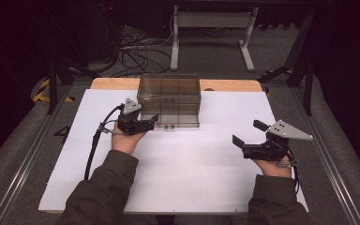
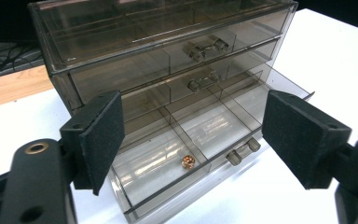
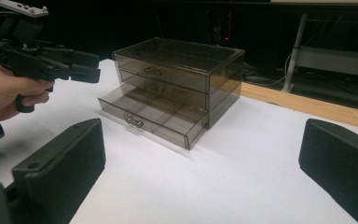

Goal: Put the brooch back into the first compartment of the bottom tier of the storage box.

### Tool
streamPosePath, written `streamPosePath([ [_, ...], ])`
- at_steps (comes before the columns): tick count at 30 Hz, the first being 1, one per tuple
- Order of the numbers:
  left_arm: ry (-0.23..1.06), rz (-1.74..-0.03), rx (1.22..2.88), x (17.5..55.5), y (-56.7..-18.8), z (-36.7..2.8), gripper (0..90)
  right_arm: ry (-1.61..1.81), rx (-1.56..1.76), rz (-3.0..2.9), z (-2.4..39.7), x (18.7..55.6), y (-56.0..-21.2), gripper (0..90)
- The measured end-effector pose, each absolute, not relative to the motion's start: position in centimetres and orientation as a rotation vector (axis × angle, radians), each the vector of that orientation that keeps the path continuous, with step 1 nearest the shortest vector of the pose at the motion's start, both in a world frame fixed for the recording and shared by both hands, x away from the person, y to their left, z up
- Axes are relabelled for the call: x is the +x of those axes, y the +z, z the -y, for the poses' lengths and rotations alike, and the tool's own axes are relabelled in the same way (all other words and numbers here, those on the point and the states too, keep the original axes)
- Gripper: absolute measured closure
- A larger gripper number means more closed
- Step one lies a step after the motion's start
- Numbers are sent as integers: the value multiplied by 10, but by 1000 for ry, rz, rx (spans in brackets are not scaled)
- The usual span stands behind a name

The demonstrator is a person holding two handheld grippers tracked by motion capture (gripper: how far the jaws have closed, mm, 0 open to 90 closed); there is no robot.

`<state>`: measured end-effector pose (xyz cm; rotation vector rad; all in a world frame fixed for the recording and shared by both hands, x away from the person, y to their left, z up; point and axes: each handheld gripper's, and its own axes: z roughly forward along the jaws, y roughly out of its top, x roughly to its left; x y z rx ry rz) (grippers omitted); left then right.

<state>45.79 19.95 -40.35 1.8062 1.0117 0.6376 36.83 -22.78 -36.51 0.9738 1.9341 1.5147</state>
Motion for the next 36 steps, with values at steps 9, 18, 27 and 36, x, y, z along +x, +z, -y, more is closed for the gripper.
streamPosePath([
  [9,636,-983,1795,451,-399,-201,184,1512,972,-1930,228,369,-366,8],
  [18,639,-943,1770,437,-392,-203,158,1508,974,-1928,227,369,-366,4],
  [27,643,-911,1749,427,-385,-206,148,1510,975,-1928,228,369,-366,3],
  [36,645,-884,1747,418,-382,-210,136,1513,979,-1925,229,369,-366,4],
])
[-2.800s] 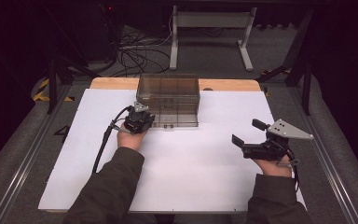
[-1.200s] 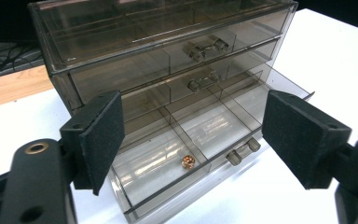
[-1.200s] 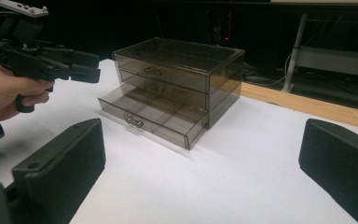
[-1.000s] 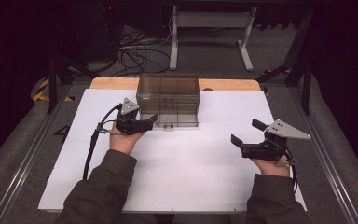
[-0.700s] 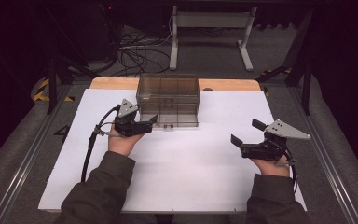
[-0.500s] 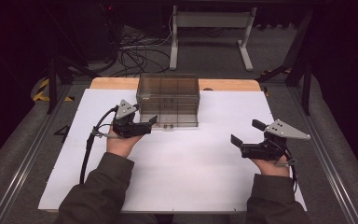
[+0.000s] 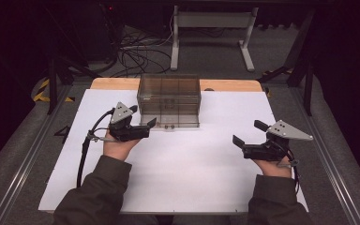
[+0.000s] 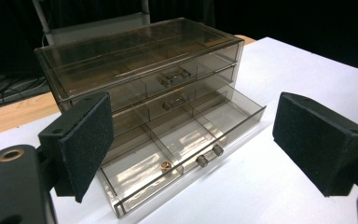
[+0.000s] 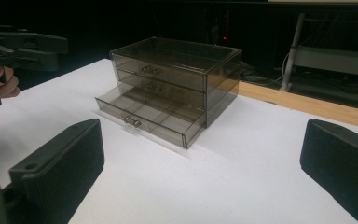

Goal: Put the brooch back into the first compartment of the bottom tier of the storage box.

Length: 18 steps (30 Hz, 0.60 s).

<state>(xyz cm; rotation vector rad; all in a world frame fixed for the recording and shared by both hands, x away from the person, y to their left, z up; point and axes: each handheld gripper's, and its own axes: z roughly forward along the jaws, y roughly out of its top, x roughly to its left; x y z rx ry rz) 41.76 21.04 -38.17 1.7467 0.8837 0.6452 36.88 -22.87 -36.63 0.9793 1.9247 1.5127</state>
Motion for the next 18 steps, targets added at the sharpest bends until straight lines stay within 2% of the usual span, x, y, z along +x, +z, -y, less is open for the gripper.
streamPosePath([
  [18,640,-831,1715,398,-374,-223,106,1508,989,-1927,228,369,-368,3],
])
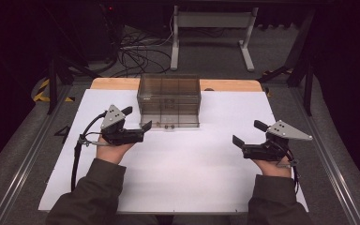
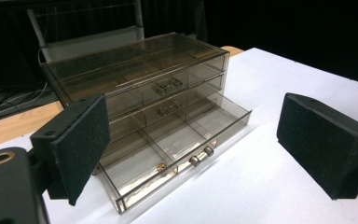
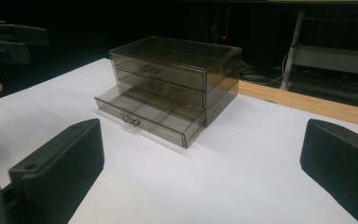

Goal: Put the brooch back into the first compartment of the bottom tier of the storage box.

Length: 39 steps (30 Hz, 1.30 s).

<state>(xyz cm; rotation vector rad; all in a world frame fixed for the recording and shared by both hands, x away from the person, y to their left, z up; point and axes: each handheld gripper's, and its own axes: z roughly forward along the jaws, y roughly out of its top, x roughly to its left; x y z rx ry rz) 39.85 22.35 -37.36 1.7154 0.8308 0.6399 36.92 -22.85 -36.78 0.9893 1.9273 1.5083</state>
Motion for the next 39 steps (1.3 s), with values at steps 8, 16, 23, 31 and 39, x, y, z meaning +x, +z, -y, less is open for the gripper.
streamPosePath([
  [8,655,-819,1700,390,-372,-231,91,1522,985,-1923,229,369,-368,0],
  [16,657,-822,1675,382,-369,-239,87,1537,976,-1924,228,369,-369,0],
  [23,672,-805,1684,371,-365,-244,83,1561,975,-1916,228,369,-369,0],
  [31,670,-803,1672,362,-364,-252,73,1559,965,-1927,227,369,-369,0],
  [39,670,-793,1656,352,-361,-260,68,1554,963,-1929,226,368,-370,0],
])
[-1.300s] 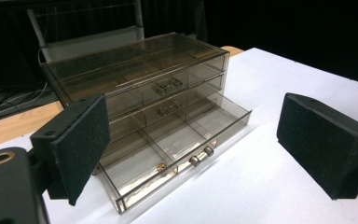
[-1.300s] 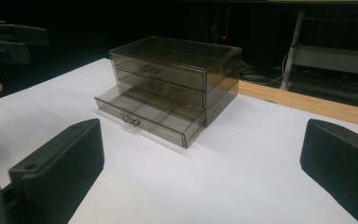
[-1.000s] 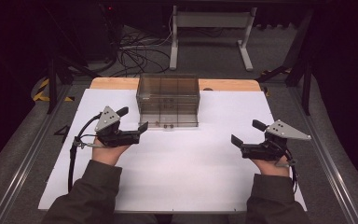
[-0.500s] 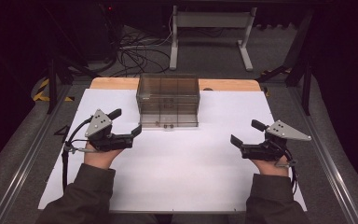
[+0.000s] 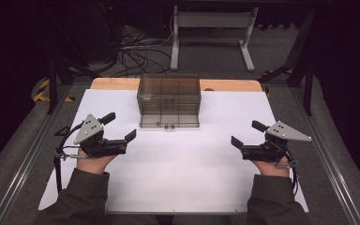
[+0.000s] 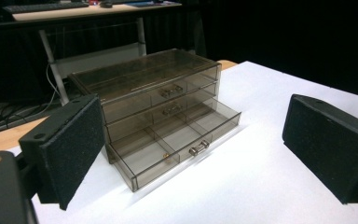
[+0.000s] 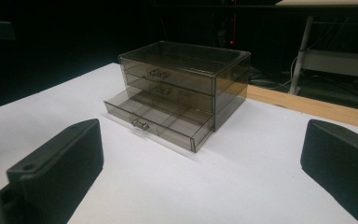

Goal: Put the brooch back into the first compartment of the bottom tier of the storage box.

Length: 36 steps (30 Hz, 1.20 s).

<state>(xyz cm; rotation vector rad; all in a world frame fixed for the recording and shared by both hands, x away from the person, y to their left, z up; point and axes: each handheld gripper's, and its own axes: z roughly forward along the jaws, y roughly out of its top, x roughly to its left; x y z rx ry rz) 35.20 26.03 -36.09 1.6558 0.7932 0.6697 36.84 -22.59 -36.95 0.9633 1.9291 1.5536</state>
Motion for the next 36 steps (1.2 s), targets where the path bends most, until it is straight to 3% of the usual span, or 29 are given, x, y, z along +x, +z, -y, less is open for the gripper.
streamPosePath([
  [36,688,-801,1590,321,-363,-303,68,1551,965,-1915,227,369,-372,0],
])
